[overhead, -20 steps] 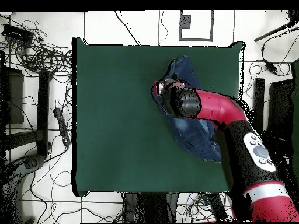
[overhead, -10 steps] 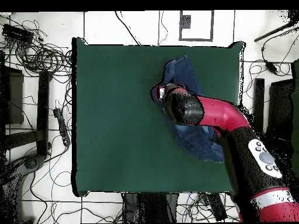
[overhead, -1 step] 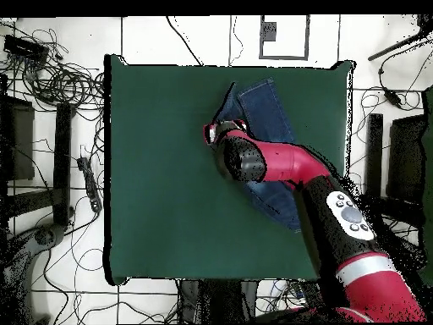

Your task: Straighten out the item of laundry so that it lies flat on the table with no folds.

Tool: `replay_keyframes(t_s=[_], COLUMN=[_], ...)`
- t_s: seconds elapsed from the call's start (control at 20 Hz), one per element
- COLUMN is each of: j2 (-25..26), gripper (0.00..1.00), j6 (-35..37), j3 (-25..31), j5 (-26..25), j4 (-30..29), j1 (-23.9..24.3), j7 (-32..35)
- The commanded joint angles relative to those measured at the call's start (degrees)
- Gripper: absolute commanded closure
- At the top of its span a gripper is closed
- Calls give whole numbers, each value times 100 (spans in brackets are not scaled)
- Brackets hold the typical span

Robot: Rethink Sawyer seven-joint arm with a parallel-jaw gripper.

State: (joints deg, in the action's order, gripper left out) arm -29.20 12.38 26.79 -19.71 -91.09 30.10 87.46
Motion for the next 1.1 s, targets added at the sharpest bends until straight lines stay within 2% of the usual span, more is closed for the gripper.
replay_keyframes(t_s=[0.05, 0.25, 0.8, 0.9, 1.1], j2=[86, 39, 199, 238, 243], gripper=[100, 100, 100, 100, 100], j6=[-10, 195, 208, 188, -106], j3=[810, 1271, 1981, 2003, 1567], j5=[74, 211, 151, 103, -146], j4=[-492, -767, -1247, -1254, -1053], j1=[188, 545, 1206, 1234, 931], j7=[444, 368, 353, 348, 479])
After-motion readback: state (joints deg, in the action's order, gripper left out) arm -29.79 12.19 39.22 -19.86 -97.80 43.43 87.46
